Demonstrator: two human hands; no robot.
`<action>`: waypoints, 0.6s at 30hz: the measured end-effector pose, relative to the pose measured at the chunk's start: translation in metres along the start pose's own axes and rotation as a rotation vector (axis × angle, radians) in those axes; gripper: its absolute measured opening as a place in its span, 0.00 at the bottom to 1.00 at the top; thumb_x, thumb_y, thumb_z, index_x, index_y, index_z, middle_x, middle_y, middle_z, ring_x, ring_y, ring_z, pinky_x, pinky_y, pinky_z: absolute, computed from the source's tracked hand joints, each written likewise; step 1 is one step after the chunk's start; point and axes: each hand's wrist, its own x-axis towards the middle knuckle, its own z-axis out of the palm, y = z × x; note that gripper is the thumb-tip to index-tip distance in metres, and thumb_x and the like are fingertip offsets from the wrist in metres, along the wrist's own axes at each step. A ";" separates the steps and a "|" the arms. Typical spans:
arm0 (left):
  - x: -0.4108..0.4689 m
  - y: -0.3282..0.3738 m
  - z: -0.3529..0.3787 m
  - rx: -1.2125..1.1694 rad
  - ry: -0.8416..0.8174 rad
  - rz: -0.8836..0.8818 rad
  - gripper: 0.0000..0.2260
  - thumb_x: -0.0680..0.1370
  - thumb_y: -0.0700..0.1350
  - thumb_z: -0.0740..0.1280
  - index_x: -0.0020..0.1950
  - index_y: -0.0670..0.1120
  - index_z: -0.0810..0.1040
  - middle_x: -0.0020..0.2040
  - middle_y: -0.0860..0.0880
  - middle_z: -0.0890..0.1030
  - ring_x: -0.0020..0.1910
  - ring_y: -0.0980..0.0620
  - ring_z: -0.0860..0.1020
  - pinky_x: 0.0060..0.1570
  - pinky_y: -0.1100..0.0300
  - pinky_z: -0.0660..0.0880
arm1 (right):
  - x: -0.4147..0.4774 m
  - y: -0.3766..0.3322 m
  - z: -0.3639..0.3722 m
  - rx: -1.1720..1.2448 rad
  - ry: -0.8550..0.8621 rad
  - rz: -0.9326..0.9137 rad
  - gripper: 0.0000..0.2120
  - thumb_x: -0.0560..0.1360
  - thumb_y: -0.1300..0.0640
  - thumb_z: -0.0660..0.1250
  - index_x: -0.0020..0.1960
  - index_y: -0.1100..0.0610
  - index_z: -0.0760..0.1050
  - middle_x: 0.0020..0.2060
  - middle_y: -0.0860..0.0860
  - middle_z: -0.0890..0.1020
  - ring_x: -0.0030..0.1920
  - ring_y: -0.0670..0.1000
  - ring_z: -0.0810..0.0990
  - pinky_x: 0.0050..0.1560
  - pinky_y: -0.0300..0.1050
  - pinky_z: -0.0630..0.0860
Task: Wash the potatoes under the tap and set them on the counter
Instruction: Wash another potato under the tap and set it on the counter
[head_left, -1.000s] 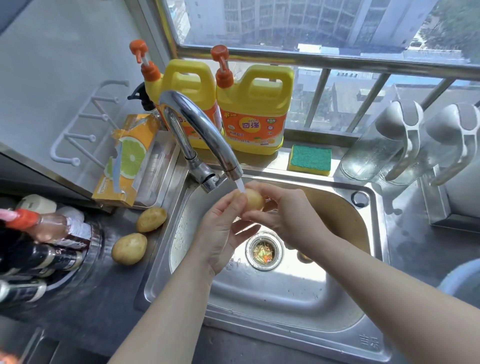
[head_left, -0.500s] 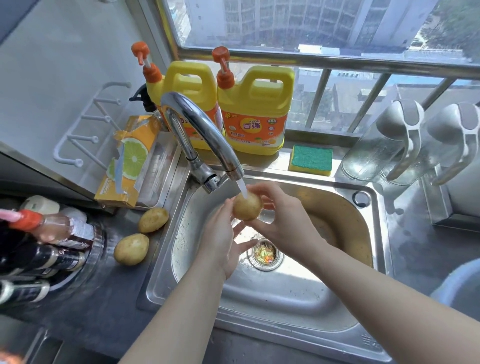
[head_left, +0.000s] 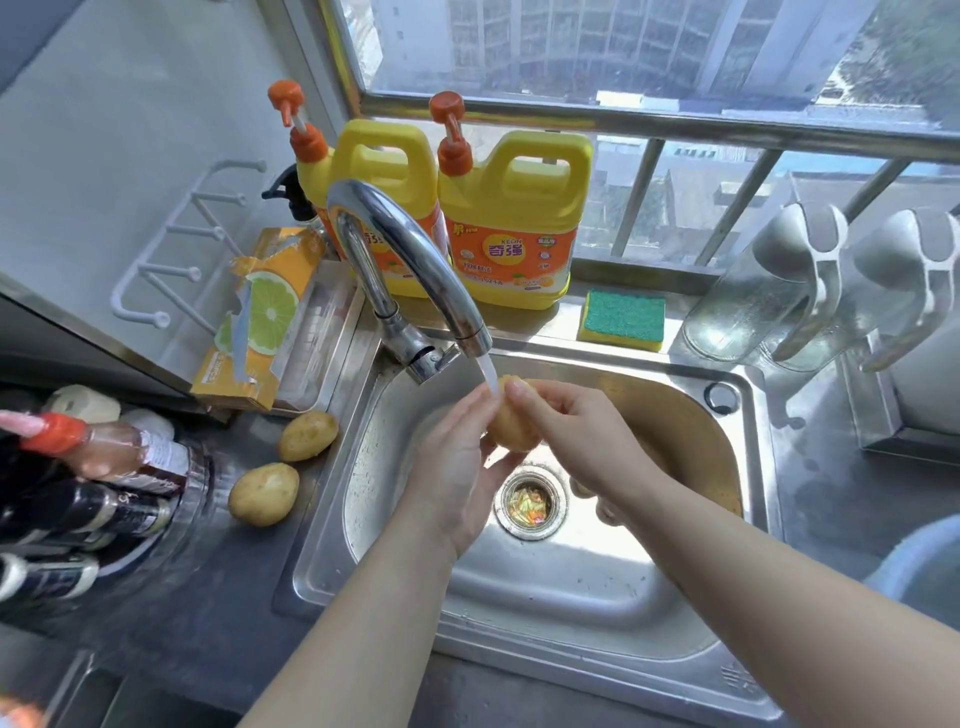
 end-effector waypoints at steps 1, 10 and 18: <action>-0.002 -0.001 -0.001 0.025 -0.022 0.002 0.12 0.82 0.41 0.64 0.63 0.40 0.80 0.55 0.44 0.84 0.56 0.51 0.81 0.59 0.52 0.79 | 0.000 0.001 -0.001 0.002 -0.012 0.008 0.14 0.80 0.42 0.65 0.55 0.48 0.85 0.38 0.45 0.85 0.29 0.35 0.77 0.24 0.28 0.66; -0.003 -0.008 -0.040 0.365 0.083 -0.046 0.17 0.77 0.39 0.71 0.65 0.47 0.77 0.63 0.45 0.79 0.54 0.47 0.81 0.47 0.59 0.81 | -0.003 0.033 0.005 -0.032 -0.086 0.151 0.11 0.82 0.47 0.64 0.54 0.47 0.84 0.43 0.46 0.85 0.44 0.47 0.82 0.44 0.43 0.78; -0.011 -0.021 -0.086 1.315 0.394 0.205 0.22 0.75 0.46 0.72 0.67 0.57 0.72 0.64 0.55 0.67 0.52 0.52 0.75 0.46 0.59 0.72 | -0.005 0.048 0.028 -0.246 -0.236 0.200 0.12 0.79 0.49 0.68 0.60 0.49 0.82 0.54 0.51 0.85 0.52 0.51 0.82 0.53 0.45 0.75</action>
